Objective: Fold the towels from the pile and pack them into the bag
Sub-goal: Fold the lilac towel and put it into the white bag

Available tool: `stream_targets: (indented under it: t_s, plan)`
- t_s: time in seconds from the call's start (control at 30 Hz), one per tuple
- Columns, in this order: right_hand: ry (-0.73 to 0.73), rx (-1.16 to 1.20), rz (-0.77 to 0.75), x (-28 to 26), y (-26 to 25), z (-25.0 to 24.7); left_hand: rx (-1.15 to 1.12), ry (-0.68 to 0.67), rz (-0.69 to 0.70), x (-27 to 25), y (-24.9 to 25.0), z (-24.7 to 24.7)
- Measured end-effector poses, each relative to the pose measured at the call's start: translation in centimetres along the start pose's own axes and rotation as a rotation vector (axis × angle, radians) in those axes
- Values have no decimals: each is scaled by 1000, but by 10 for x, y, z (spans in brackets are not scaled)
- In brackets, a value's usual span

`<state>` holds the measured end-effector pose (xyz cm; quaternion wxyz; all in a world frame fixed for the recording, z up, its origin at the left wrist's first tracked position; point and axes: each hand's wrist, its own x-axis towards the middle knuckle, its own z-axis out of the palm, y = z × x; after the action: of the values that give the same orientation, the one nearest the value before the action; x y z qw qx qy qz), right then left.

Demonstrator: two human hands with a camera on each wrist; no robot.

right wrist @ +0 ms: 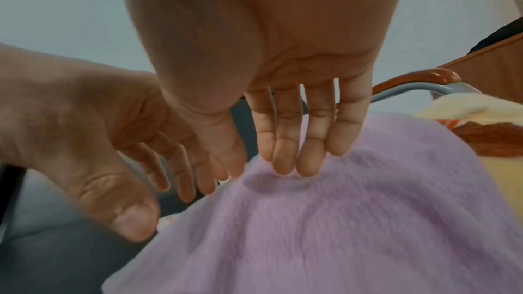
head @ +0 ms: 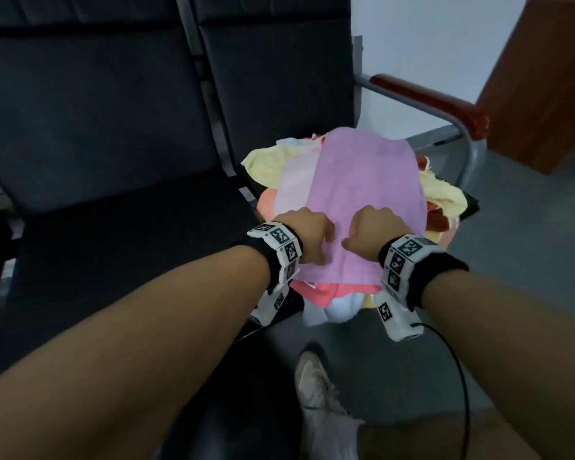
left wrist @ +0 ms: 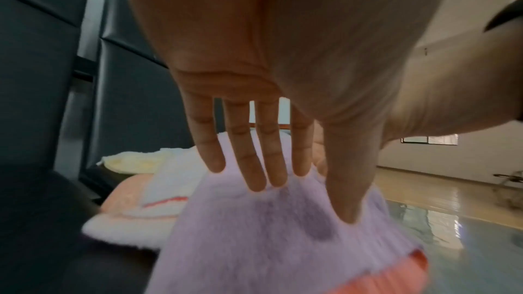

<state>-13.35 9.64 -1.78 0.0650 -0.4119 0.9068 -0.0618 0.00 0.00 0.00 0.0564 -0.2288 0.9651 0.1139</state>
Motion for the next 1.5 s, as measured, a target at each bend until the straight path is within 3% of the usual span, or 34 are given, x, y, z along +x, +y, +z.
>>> stream_targets:
  t_s: [0.17, 0.33, 0.57, 0.8, 0.97, 1.17, 1.37, 1.5]
  plan:
    - [-41, -8, -29, -20, 3, 21, 79, -124, 83, -7, 16, 22]
    - [-64, 43, -55, -39, 3, 25, 190, -79, 66, -16, 21, 36]
    - [-56, 84, -122, -49, 1, 23, 125, -20, -24, -17, 20, 35]
    - [72, 27, -167, -51, -15, 24, -87, 153, -47, -23, 17, 22]
    - [159, -5, -99, -50, -12, 13, -244, 345, -61, -30, 13, 4]
    - [199, 38, 19, -57, -9, 5, -266, 495, -108, -44, 0, -7]
    - [211, 97, 156, -57, -19, 3, -175, 429, -116, -64, -18, -14]
    - [227, 153, 116, -54, -32, 3, -233, 361, -206, -78, -34, -20]
